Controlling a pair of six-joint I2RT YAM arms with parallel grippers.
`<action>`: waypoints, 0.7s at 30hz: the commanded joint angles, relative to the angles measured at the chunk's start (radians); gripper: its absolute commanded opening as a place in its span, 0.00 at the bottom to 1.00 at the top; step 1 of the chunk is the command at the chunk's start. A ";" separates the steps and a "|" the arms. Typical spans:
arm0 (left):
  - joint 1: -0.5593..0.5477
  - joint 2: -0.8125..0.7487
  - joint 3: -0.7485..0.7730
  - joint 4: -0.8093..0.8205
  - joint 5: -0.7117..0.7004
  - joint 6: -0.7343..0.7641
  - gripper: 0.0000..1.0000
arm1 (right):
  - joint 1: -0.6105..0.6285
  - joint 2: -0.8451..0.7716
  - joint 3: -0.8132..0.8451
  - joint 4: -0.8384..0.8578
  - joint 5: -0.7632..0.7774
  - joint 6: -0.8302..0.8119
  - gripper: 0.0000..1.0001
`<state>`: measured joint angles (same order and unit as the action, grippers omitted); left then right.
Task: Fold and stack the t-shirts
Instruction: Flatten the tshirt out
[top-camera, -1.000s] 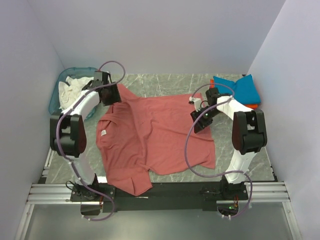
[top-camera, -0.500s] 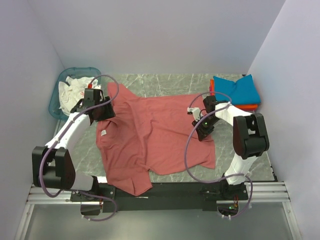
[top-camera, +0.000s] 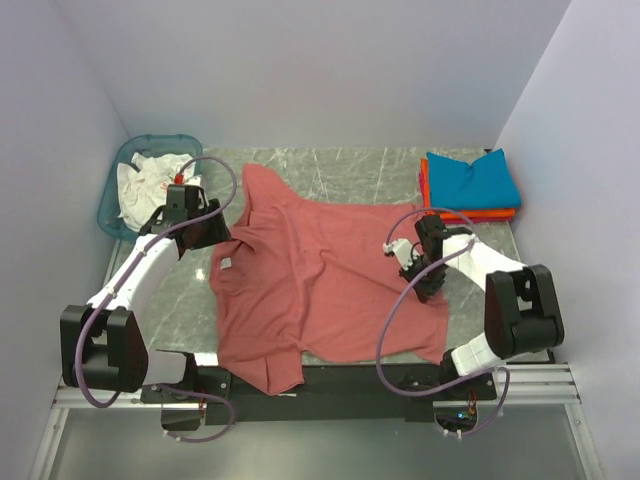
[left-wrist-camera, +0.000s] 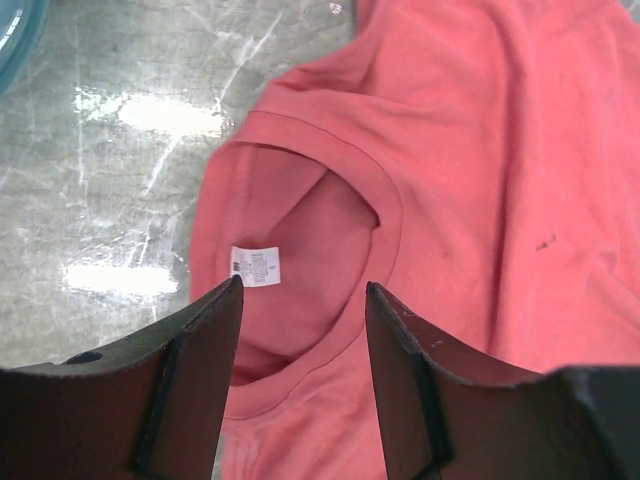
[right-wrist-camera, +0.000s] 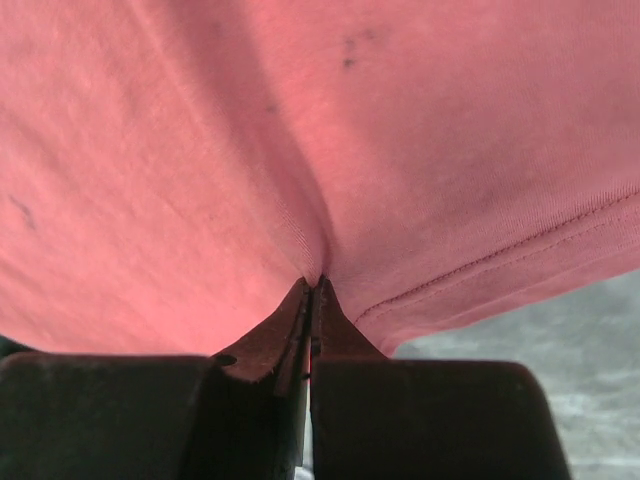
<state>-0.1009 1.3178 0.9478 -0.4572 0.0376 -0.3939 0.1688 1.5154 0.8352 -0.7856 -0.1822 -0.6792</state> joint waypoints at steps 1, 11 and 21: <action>-0.002 -0.026 0.046 0.032 0.044 0.009 0.58 | -0.020 -0.066 -0.048 -0.095 0.059 -0.101 0.00; -0.002 0.410 0.455 0.066 0.211 -0.082 0.61 | -0.141 -0.176 0.138 -0.205 -0.161 -0.160 0.52; -0.036 0.955 0.984 -0.069 0.186 -0.103 0.58 | -0.143 -0.100 0.323 -0.090 -0.543 0.070 0.53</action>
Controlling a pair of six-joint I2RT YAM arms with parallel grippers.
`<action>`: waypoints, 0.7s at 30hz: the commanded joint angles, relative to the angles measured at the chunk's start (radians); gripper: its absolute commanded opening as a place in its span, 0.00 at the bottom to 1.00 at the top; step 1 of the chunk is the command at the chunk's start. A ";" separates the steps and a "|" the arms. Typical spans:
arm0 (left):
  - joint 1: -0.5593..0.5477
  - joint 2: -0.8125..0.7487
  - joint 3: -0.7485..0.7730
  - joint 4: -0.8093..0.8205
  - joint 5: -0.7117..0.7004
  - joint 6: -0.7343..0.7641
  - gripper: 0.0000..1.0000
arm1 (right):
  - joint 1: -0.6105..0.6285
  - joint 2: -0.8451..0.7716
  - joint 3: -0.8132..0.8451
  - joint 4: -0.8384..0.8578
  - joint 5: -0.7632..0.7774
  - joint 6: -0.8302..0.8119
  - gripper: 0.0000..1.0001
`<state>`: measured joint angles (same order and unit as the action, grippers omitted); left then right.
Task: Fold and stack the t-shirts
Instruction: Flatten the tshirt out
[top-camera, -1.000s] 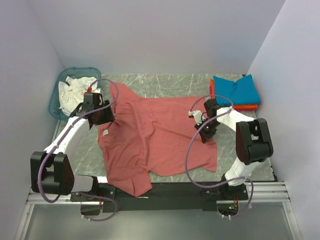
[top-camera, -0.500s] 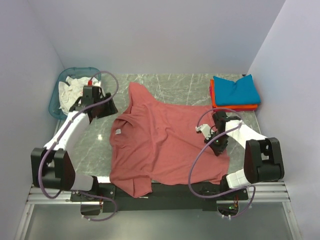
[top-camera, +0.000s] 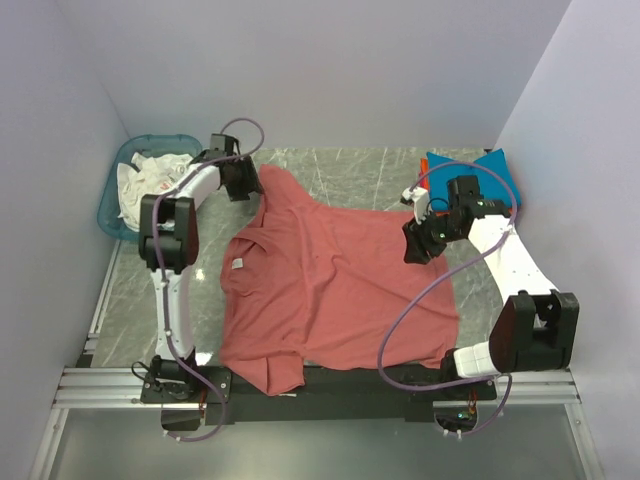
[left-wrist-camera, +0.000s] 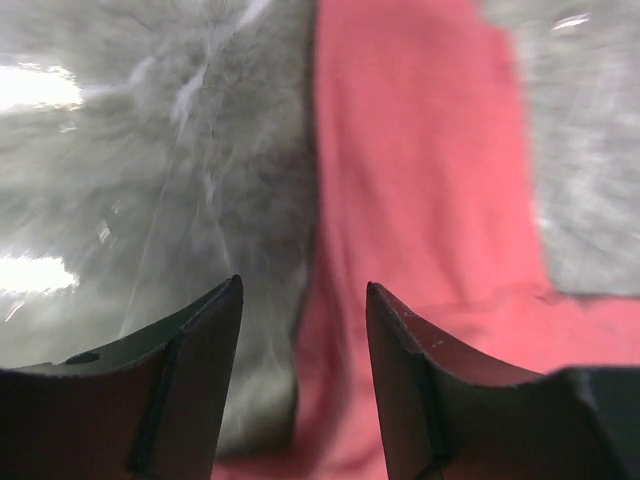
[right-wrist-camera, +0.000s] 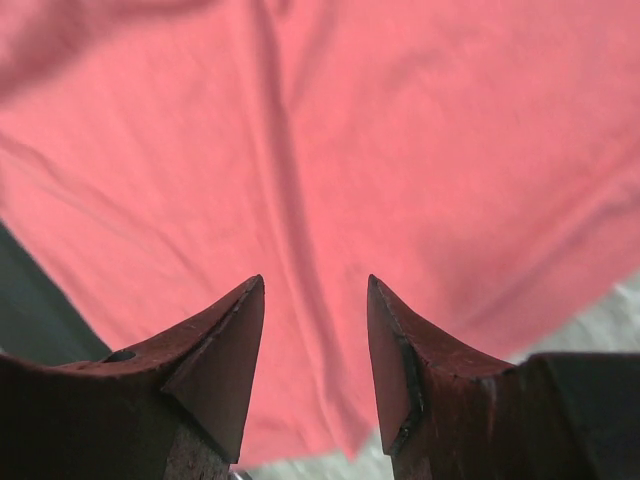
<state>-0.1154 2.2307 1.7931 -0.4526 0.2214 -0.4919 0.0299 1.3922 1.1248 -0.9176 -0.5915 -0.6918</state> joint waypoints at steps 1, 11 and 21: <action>-0.023 0.082 0.162 -0.096 -0.004 -0.005 0.57 | -0.002 0.036 0.038 0.049 -0.136 0.092 0.53; -0.026 0.107 0.138 -0.080 0.053 -0.004 0.21 | -0.002 0.067 0.026 0.069 -0.172 0.112 0.53; -0.018 -0.140 -0.222 -0.021 0.047 0.009 0.00 | -0.002 0.057 0.015 0.072 -0.180 0.110 0.53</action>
<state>-0.1314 2.2005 1.6619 -0.4843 0.2626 -0.4980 0.0299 1.4593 1.1301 -0.8707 -0.7486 -0.5842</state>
